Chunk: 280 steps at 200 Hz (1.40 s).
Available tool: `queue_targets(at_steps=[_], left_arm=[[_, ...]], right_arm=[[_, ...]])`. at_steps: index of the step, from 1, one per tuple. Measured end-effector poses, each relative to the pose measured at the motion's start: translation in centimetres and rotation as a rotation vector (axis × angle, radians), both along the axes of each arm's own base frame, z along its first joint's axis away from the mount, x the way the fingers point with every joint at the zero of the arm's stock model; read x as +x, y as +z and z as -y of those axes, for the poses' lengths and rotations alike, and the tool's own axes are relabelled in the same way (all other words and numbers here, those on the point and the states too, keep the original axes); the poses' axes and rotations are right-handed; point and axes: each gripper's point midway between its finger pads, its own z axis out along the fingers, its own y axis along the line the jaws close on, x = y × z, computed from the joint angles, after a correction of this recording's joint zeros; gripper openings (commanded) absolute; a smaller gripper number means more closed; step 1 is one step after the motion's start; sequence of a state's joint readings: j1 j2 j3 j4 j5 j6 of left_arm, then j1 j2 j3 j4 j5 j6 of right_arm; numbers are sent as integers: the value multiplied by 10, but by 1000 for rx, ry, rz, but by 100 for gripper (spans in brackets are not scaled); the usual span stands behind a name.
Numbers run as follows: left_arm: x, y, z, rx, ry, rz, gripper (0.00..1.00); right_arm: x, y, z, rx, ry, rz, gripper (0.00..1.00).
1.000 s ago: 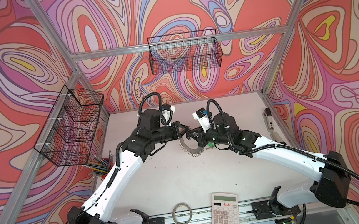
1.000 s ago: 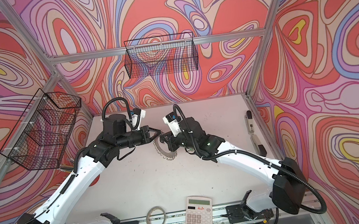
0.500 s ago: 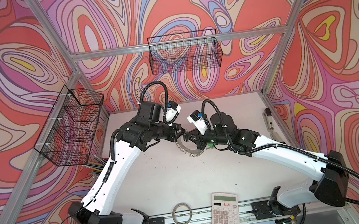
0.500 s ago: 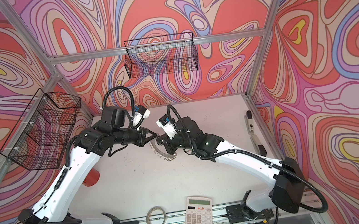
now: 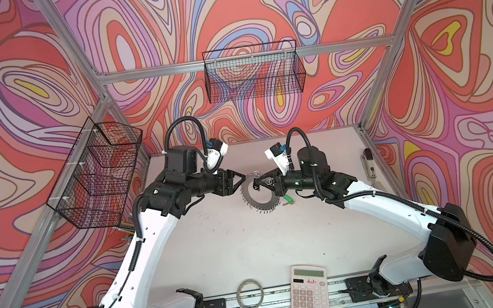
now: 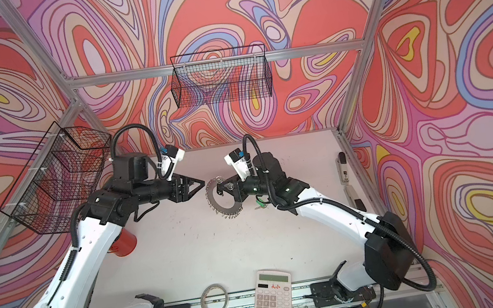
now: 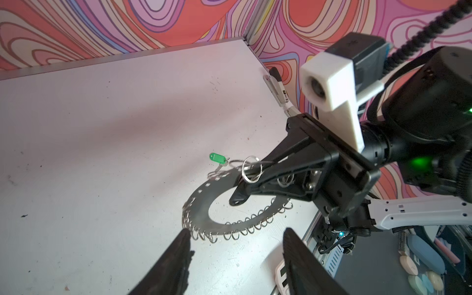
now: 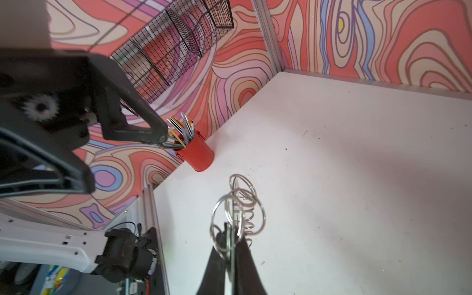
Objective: Attach keys to a key ring
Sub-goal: Insert the key into the keyring.
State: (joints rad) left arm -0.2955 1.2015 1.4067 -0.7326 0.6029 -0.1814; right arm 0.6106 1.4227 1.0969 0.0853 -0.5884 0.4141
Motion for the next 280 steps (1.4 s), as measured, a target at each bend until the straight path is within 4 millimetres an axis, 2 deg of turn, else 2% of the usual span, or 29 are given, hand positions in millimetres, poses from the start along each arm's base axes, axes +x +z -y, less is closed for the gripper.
queue_targets(at_steps=[13,24,40,61,120,153,180,211,240,271,280], left_arm=[[2,-8,-15,-60,51,-22,63],[1,-18,-19,-107,68,-56,63],[-1,-33,-14,-168,52,-116,63],[-3,-42,-5,-248,27,-165,63],[-7,-28,9,-445,-40,-151,63],[-9,-26,17,-534,-85,-163,61],[-16,-13,31,-570,-147,-144,56],[-22,-5,45,-594,-202,-137,35],[-17,-6,47,-609,-200,-155,10],[-20,-1,49,-615,-227,-135,0],[-20,-1,49,-615,-234,-133,0]], right_arm=[[6,10,6,84,12,-32,0],[12,21,11,155,26,-54,0],[18,37,16,228,45,-63,0],[13,56,15,294,93,-61,0],[0,93,14,408,166,-19,0],[4,94,13,432,167,-22,0],[6,94,12,440,163,-26,0],[6,101,14,470,159,-10,0],[6,102,16,489,150,-7,0],[9,100,19,501,134,-30,0],[9,100,19,503,133,-29,0]])
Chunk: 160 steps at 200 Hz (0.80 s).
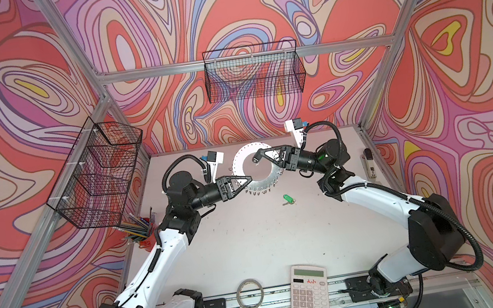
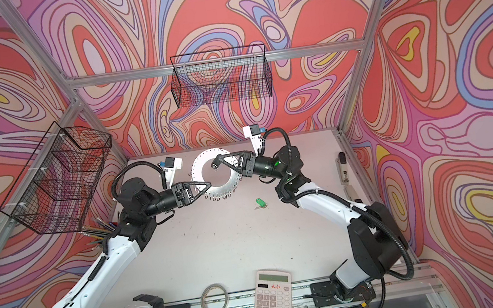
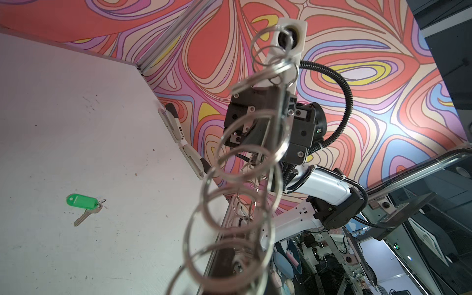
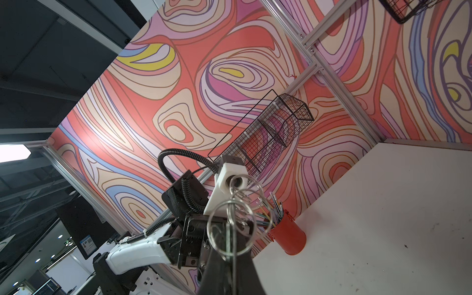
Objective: Attach keys to a key ring
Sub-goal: Insert the key into the keyring.
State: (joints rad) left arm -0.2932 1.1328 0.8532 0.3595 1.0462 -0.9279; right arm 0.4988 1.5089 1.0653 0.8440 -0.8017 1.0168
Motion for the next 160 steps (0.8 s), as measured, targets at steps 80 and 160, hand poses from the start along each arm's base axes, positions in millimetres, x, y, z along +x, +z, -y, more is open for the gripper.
queue_targets(at_steps=[80,160], left_arm=[[2,-5,-3,32,10,-24,39],[21,29,-62,43,218,-93,55]], right_arm=[[-5,1,1,-35,-15,33,0],[11,-7,24,-495,-508,440,0]])
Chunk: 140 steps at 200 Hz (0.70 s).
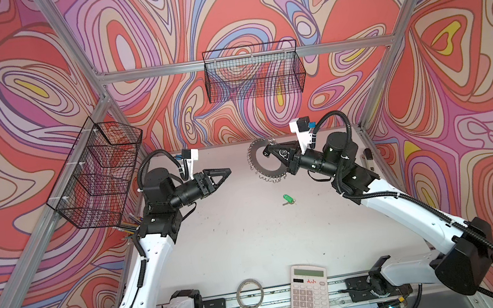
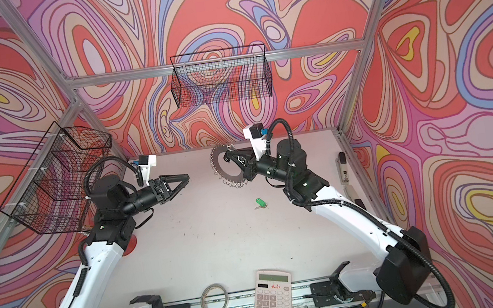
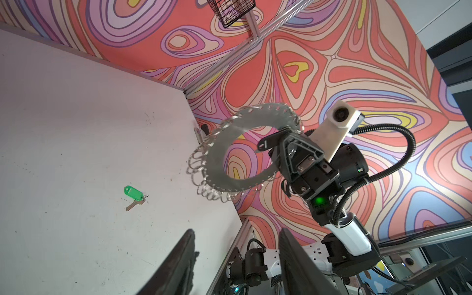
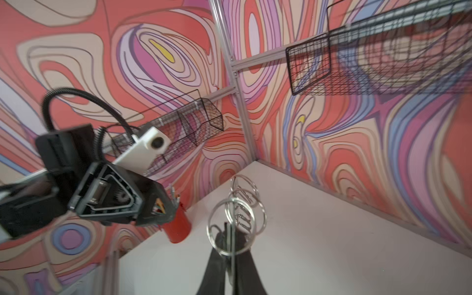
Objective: Attach keys to a key ring
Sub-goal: Insert the key into the keyring.
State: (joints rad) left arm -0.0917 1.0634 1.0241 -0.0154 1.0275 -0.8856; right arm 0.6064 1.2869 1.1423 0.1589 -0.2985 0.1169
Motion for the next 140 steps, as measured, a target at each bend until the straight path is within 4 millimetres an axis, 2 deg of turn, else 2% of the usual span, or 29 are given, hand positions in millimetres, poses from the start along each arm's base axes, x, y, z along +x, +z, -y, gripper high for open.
queue_targets(at_steps=[16,30,52,81,99,140], left_arm=[[4,11,0,1,3,-13,54],[10,12,0,3,7,-38,54],[20,-3,1,13,16,-118,54],[32,-19,3,23,19,-202,54],[33,-23,6,46,14,-229,55],[27,-34,17,83,-18,-256,56]], right_arm=[[-3,-17,-11,-139,-85,108,0],[-7,-40,-22,-273,-137,187,0],[-10,-77,-31,-495,-225,344,0],[-23,-107,-44,-735,-294,569,0],[-34,-108,-52,-806,-316,680,0],[-60,-80,-65,-833,-397,901,0]])
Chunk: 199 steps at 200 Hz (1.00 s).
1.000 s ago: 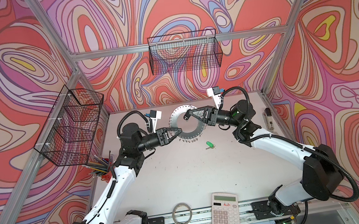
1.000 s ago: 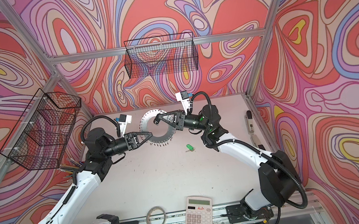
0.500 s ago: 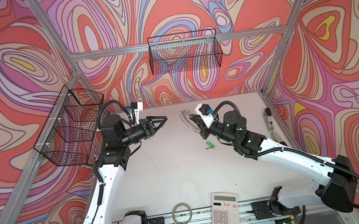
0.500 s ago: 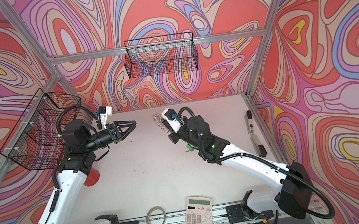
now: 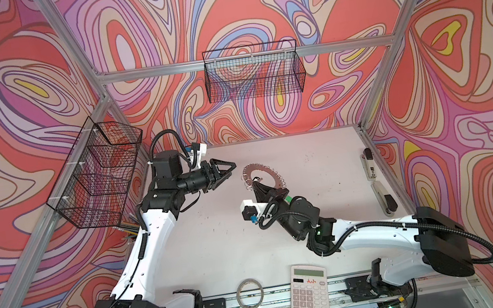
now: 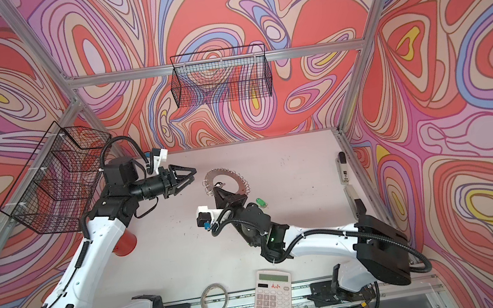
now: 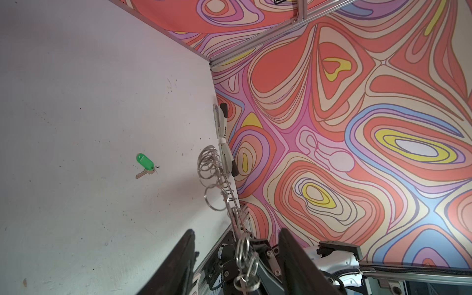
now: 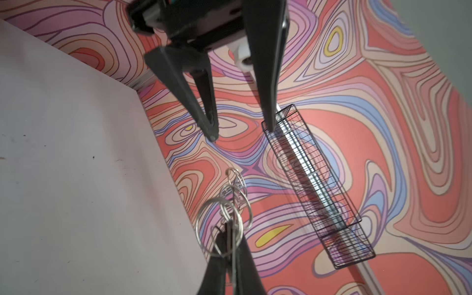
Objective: Attach keys to a key ring
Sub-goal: Insert the key into the keyring.
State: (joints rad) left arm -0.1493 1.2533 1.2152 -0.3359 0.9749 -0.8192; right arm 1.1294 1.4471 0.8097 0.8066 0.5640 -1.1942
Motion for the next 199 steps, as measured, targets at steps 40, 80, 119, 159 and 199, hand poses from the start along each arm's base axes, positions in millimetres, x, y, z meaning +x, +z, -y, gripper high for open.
queue_targets(at_steps=[40,80,119,159,199], left_arm=[[-3,-18,5,-1,-23,-41,50],[-5,-25,8,-16,-43,-66,43],[-13,-33,23,-34,-106,-97,36],[-17,-33,29,-44,-132,-109,8],[-15,-40,29,-50,-119,-153,0]], right_arm=[[-12,-12,-15,-92,-14,85,0],[-13,-10,-15,-112,-31,116,0],[-15,-8,-17,-128,-30,138,0],[-16,-13,-19,-148,-24,135,0],[-14,-27,-21,-203,-17,94,0]])
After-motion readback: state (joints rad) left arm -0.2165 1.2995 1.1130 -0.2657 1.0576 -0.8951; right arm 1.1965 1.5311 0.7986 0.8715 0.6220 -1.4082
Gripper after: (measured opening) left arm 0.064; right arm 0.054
